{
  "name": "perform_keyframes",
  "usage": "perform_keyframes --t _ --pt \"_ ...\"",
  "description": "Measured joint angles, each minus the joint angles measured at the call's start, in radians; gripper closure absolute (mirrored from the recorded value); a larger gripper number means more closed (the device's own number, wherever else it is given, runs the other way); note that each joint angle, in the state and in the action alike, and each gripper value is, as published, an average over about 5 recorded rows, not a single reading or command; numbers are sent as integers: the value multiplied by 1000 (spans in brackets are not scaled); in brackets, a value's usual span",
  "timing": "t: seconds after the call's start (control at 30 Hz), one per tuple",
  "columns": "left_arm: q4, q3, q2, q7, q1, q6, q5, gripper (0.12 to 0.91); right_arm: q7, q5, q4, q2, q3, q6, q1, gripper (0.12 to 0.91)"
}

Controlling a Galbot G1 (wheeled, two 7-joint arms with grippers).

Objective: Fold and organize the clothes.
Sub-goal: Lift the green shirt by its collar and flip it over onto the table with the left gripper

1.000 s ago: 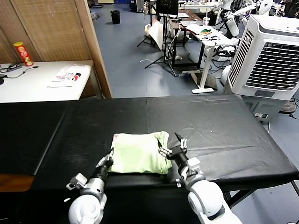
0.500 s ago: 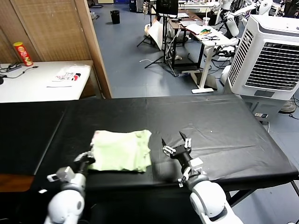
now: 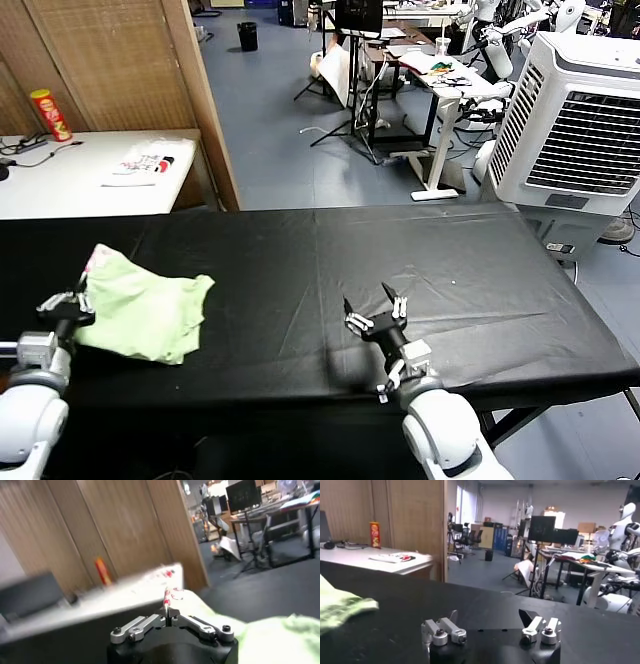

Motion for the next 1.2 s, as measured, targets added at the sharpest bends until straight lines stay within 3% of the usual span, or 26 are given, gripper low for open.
perform_keyframes --t 0.2,0.37,0.53,0.7,0.87,0.97,1.2 --pt "-127 67 -35 -52 -11 62 -56 892 -4 -19 13 1 15 8 -23 227" --pt "-206 196 -92 -121 -50 108 -173 892 -5 -32 26 5 34 14 -52 227" --pt "-221 340 -162 -158 -106 121 -256 892 -5 -40 35 9 53 16 -80 227" --pt "-188 460 -266 -158 -159 113 -211 892 -6 -43 40 11 69 16 -103 227" --pt "-120 543 -402 -116 -172 93 -116 871 -15 -40 46 8 76 13 -115 227" --pt "-82 573 -475 -97 -167 83 -78 754 -22 -34 45 2 73 9 -112 227" --pt "-58 611 -609 -67 -174 71 -95 372 -24 4 24 -8 57 -11 -88 227"
